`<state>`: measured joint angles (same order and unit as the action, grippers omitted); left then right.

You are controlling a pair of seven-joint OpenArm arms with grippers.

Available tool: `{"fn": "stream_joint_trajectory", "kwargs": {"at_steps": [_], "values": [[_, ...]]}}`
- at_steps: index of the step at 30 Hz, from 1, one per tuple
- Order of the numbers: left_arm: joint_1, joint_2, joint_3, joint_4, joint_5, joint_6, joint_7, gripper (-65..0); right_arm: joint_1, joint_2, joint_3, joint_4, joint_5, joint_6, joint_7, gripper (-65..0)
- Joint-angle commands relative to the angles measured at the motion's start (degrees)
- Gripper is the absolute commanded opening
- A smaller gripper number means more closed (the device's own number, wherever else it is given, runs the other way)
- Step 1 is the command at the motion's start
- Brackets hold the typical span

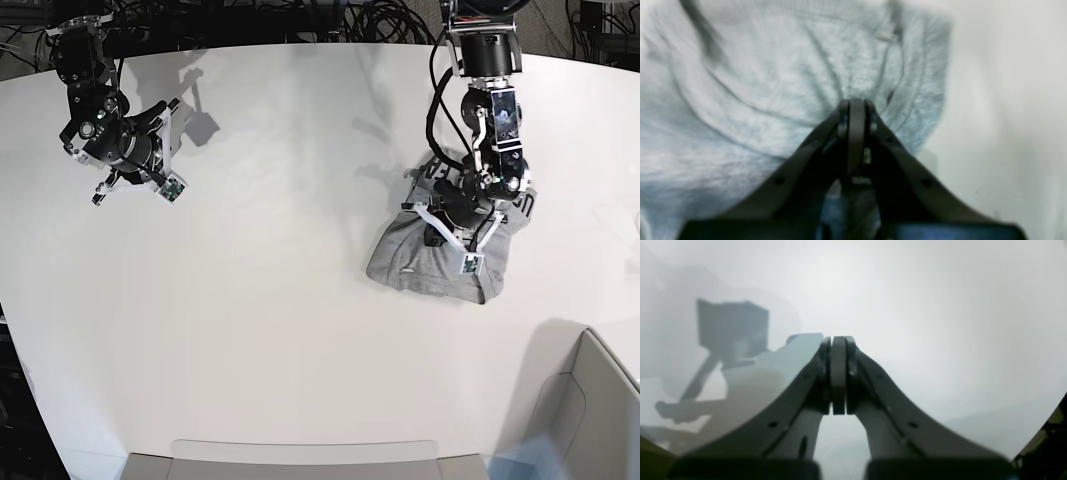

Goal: Fold the T-shirt properly
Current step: 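Drag the folded bundle across the table with the left gripper and release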

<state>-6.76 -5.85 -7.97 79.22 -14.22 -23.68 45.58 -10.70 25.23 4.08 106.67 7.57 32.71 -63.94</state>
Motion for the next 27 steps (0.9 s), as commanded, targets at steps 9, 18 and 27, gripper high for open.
{"fn": "stream_joint_trajectory", "kwargs": {"at_steps": [9,18,27], "values": [[-1.9,-9.9,-9.8,-14.5,-0.2,0.4,-5.9,-65.0,0.5,0.7,0.4,1.1,-0.1,0.1,0.5,-65.0],[-1.5,-11.2,-9.8,-2.9,-0.2,0.3,-5.4,-65.0,2.5,-0.9,0.5,5.4,-0.1,0.1,0.5,-65.0],[1.4,-10.6,-10.5,18.3,0.0,0.4,-5.8,-65.0,7.9,-4.8,0.7,5.5,0.0,0.0,11.3,-65.0]]}}
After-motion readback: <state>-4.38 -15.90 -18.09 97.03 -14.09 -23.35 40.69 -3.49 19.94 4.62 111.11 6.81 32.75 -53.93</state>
